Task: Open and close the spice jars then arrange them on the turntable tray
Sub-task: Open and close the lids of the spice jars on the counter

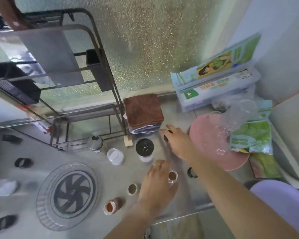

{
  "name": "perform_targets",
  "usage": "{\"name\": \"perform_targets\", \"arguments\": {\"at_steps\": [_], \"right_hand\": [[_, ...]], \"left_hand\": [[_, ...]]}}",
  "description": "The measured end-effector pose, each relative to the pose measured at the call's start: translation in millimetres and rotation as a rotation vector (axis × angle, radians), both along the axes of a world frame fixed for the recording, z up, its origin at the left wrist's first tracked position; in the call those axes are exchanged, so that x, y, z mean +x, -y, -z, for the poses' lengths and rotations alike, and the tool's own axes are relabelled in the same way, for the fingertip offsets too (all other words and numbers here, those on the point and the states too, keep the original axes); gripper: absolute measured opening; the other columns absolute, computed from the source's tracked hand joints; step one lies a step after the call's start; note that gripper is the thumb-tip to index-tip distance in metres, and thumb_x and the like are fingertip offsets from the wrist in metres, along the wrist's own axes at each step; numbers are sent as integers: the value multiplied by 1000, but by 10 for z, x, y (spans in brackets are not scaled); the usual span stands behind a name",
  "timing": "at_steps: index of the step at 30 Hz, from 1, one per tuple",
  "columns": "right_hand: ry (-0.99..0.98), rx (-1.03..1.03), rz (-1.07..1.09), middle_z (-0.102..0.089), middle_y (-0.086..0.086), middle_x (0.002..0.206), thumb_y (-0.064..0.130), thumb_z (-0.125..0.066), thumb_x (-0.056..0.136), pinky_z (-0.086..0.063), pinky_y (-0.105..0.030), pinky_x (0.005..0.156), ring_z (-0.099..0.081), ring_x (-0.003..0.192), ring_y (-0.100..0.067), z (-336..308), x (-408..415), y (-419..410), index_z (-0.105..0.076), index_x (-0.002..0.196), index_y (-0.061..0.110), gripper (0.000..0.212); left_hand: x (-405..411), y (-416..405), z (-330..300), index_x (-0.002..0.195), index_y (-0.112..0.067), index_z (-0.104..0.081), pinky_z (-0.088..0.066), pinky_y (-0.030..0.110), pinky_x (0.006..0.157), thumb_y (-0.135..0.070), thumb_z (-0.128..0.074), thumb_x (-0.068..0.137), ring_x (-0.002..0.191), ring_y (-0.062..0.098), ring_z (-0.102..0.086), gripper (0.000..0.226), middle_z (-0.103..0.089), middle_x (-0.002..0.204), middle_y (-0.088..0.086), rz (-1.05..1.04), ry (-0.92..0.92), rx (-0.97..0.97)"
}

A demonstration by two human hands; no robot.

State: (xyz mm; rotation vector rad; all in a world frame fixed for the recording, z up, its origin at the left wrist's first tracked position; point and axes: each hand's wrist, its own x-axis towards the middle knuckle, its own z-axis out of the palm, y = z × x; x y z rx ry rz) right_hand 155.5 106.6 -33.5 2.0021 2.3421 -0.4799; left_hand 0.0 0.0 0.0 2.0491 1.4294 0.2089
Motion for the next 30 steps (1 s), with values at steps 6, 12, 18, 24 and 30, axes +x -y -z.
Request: {"name": "perform_targets", "arguments": {"at_steps": [6, 12, 18, 24, 30], "right_hand": [[13, -17, 22, -57, -10, 121, 6, -56, 95, -53, -38, 88, -54, 107, -29, 155, -81, -22, -60, 126, 16, 33], [-440, 125, 384, -63, 1, 103, 15, -79, 76, -52, -31, 83, -63, 94, -20, -326, 67, 581, -61, 104, 23, 35], [-875, 93, 463, -68, 5, 108, 4, -83, 75, -60, -29, 88, -71, 97, -13, -948, 110, 1329, -67, 108, 27, 43], [-921, 184, 444, -75, 14, 99, 6, -85, 73, -61, -39, 81, -73, 88, -13, -1463, -98, 1600, -66, 92, 31, 37], [-790, 202, 228, -75, 16, 100, 3, -83, 72, -59, -24, 85, -74, 92, -3, -1757, -197, 1600, -67, 98, 30, 41]], "left_hand": [[98, -45, 207, 120, -21, -59, -49, 34, 80, -21, -64, 84, 96, 25, -65, 36, -66, 108, 1, -33, -10, -12], [127, 41, 235, 104, -19, -60, -41, 32, 71, -15, -62, 84, 91, 27, -65, 21, -67, 99, 1, -124, -26, -44], [110, 143, -103, 100, -20, -57, -48, 39, 70, -26, -68, 79, 83, 27, -66, 24, -71, 87, -2, -235, 115, -74], [-97, 289, -581, 95, -23, -56, -53, 40, 71, -36, -76, 74, 78, 17, -67, 32, -71, 81, -8, -298, 282, 65], [-296, 371, -748, 99, -25, -63, -55, 40, 73, -38, -72, 74, 83, 15, -68, 30, -72, 88, -11, -266, 432, 189]]}}
